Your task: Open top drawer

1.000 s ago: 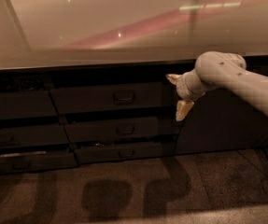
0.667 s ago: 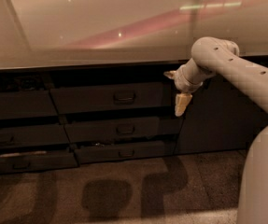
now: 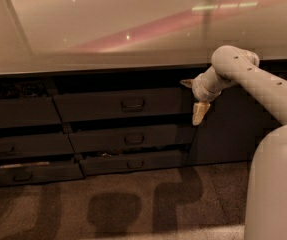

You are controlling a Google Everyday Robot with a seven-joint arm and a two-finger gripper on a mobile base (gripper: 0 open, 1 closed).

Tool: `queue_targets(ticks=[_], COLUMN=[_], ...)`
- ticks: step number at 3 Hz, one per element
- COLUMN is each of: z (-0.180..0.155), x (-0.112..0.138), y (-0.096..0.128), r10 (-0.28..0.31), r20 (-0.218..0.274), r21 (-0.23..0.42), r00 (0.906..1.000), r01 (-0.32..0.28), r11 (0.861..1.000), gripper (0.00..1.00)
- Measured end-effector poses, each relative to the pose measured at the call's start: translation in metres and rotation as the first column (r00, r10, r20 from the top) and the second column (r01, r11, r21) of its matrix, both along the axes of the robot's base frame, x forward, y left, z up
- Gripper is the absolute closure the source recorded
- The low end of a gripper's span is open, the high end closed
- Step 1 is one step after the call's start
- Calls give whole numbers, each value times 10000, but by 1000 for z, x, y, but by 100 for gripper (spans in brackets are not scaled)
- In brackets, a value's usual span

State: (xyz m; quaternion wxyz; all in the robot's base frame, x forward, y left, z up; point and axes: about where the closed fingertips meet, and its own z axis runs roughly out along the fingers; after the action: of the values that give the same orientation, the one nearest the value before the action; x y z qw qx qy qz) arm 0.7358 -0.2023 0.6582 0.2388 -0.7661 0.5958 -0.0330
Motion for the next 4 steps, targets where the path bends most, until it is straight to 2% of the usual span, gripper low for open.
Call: queue_targets(ticks=[1, 2, 3, 4], z=[0, -8, -32, -32], x=[0, 7, 17, 17], y=[0, -7, -38, -38], r10=[-3, -373, -1323, -1322], r20=[-3, -364, -1313, -1314], r21=[-1, -135, 15, 15], r00=[10000, 9986, 9825, 9825], r01=[3, 368, 1336, 1336], r11=[10000, 9992, 9910, 9910], gripper=[0, 0, 0, 0])
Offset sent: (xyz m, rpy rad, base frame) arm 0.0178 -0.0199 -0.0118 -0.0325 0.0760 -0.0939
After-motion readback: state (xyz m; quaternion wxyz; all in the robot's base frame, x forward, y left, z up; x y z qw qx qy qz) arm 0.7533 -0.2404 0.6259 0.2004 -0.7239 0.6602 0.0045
